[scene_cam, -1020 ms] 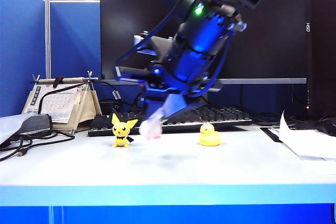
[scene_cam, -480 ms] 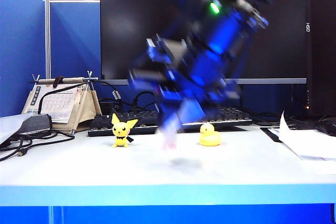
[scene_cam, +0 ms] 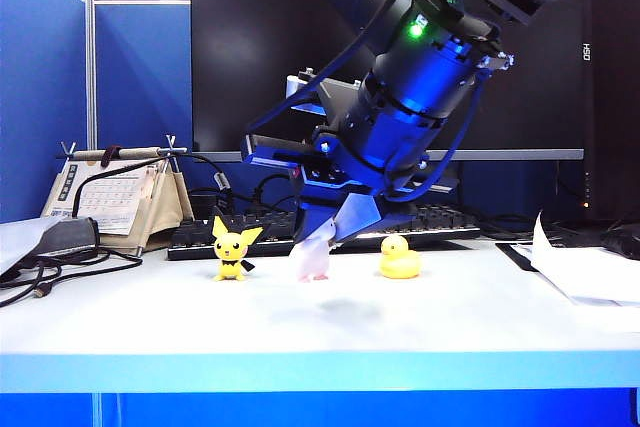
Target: Pick up the doll with a different color than the other dolls and place it near you.
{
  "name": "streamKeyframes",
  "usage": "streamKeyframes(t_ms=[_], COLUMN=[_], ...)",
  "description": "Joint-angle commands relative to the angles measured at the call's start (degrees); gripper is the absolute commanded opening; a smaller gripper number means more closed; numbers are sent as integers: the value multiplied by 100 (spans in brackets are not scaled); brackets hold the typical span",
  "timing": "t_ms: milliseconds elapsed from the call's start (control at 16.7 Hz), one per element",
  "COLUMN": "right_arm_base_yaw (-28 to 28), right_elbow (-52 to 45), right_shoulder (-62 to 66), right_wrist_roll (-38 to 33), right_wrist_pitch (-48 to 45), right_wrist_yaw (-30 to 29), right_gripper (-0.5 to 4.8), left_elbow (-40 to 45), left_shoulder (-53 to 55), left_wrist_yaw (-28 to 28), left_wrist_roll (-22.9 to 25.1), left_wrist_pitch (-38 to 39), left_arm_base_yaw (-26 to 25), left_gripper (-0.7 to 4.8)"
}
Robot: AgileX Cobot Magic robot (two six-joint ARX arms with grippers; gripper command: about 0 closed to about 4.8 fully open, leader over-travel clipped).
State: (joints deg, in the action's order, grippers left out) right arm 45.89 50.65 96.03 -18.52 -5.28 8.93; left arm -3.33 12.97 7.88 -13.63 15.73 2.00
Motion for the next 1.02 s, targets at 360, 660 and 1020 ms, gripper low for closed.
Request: streamKeyframes(t_ms=[360,660,1020], right_arm_base_yaw=[2,2,2], right_elbow=[-28,-197,-278], right_shoulder=[83,87,87], right_wrist_roll=[-107,-142,-151], right_wrist_pitch=[-17,-9,-13], right_wrist_yaw=[-4,-7,-70], right_gripper=[-1,-1,28], left_elbow=[-13,-13,-13], left_shoulder=[0,0,0], left_wrist_yaw=[-15,-15,-15], left_wrist_roll=[-13,-17,-33], left_wrist_pitch=[-37,-37,-37], left_arm_base_yaw=[-4,-4,-4], left_gripper=[350,350,350])
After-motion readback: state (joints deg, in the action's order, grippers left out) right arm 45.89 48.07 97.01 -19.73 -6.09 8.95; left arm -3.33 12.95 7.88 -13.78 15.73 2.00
